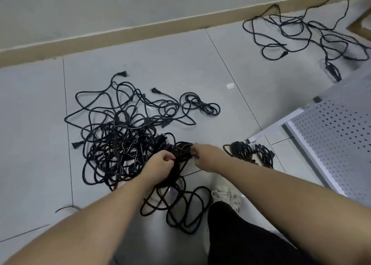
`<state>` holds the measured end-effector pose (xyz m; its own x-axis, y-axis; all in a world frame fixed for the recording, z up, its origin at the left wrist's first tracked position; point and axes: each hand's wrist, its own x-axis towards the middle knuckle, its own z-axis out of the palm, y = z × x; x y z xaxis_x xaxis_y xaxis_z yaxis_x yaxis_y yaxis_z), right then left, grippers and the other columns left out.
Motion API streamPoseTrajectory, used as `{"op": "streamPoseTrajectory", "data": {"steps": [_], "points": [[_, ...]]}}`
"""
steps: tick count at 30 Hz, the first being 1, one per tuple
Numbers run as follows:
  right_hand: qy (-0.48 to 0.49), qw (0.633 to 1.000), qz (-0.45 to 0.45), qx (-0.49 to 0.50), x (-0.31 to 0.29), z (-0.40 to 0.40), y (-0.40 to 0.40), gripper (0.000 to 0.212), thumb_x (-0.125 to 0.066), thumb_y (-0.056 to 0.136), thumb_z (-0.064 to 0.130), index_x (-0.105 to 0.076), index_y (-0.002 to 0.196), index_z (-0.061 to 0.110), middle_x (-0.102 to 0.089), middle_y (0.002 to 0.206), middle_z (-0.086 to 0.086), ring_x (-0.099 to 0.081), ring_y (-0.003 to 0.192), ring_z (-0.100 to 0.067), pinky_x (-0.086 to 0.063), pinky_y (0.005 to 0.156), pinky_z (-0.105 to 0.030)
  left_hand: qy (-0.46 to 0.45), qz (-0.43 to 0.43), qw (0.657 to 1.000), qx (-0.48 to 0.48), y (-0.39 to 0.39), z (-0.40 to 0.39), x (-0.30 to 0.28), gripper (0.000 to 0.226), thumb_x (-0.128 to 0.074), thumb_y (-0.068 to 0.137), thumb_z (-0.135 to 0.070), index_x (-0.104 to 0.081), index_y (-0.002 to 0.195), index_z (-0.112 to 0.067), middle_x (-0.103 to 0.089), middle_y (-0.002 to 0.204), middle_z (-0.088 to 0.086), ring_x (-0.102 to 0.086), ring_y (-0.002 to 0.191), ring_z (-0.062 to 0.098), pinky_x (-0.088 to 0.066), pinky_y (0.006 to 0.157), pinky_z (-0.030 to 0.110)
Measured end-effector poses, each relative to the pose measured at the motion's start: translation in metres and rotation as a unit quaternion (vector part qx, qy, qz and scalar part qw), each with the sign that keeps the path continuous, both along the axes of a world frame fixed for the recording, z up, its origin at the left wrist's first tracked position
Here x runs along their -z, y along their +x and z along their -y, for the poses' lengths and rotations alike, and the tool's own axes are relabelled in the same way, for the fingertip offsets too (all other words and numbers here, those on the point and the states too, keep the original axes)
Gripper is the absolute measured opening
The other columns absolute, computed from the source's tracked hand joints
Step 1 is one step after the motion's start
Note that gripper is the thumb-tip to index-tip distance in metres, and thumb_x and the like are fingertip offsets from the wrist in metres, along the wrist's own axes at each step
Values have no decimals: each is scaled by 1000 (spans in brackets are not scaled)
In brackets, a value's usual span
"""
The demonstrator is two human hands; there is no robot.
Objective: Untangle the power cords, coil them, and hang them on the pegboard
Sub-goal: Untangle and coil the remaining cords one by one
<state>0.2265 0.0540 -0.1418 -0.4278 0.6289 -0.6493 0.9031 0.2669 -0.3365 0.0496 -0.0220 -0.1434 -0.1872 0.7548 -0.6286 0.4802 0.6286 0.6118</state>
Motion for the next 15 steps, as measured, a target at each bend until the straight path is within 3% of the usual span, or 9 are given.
{"op": "streamPoseTrajectory", "data": {"steps": [5,9,15], "points": [[4,1000,13,24,41,-8,-22,44,-57,88,12,-50,131,16,-58,130,-9,-55,119,-31,-48,93,-38,6,-50,999,17,-12,-5,20,20,-57,96,-19,-67,112,-26,-70,102,-5,-61,88,16,-44,75,27],[53,997,44,-27,56,-11,-34,56,-62,90,30,-47,143,21,-46,144,-5,-41,132,-31,-44,104,-45,70,-133,988,43,-14,-10,34,21,-60,95,-29,-68,114,-27,-62,113,-8,-59,105,17,-43,81,30],[45,995,84,3,61,-18,-43,40,-43,99,51,-58,131,33,-65,124,-2,-50,124,-27,-40,98,-44,47,-207,974,73,-16,-16,44,41,-57,98,-27,-56,139,-25,-43,139,-2,-52,119,24,-50,91,42]]}}
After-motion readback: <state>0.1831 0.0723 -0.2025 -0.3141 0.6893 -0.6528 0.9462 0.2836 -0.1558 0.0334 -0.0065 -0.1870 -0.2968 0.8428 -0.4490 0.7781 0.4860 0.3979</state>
